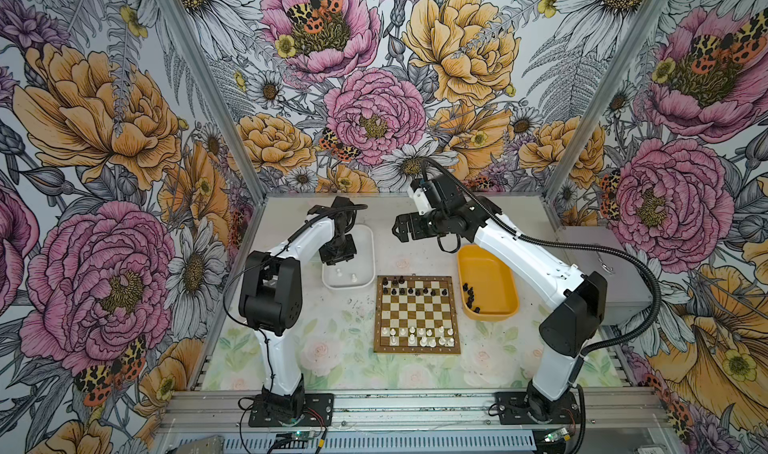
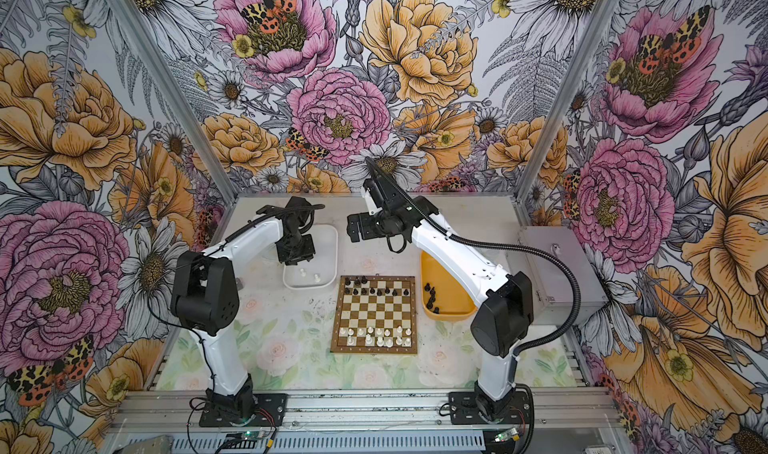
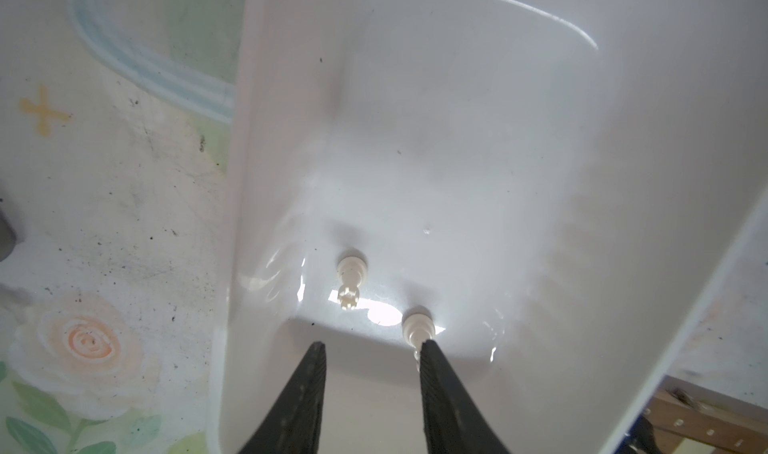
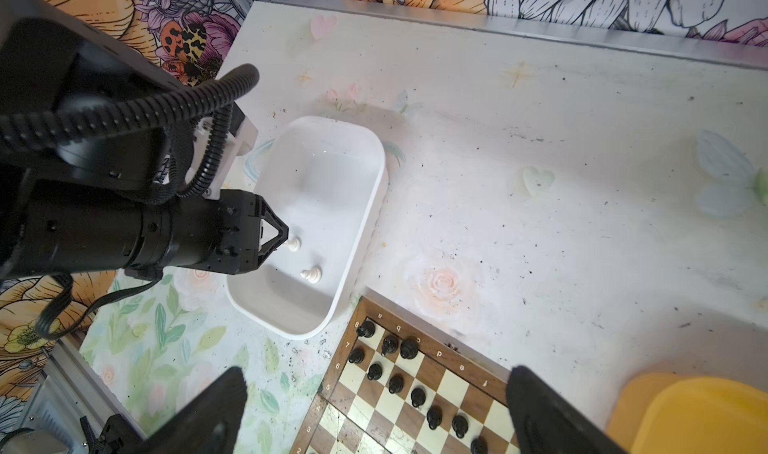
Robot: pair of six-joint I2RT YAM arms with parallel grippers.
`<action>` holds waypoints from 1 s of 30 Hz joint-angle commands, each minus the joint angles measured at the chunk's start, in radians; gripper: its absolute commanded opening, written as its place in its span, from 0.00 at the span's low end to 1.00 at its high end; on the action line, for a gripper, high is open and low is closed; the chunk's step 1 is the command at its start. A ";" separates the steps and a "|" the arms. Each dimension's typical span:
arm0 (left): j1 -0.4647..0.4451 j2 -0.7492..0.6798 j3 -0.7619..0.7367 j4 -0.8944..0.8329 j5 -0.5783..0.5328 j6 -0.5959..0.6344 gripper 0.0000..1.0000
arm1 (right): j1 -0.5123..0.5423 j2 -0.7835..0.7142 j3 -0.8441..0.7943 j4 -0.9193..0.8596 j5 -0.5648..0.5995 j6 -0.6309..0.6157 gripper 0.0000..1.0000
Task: Set up the chess pieces on the board
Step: 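Lower the left gripper into the white tub and close on a white piece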
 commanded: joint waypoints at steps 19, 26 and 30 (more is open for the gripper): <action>0.008 0.072 -0.013 0.052 0.027 0.039 0.38 | -0.019 -0.017 -0.026 0.012 0.049 -0.017 1.00; 0.019 0.061 -0.034 0.052 0.023 0.047 0.38 | -0.024 -0.009 -0.025 0.014 0.049 -0.017 1.00; 0.026 0.059 -0.040 0.052 0.023 0.055 0.37 | -0.024 -0.008 -0.025 0.014 0.056 -0.018 1.00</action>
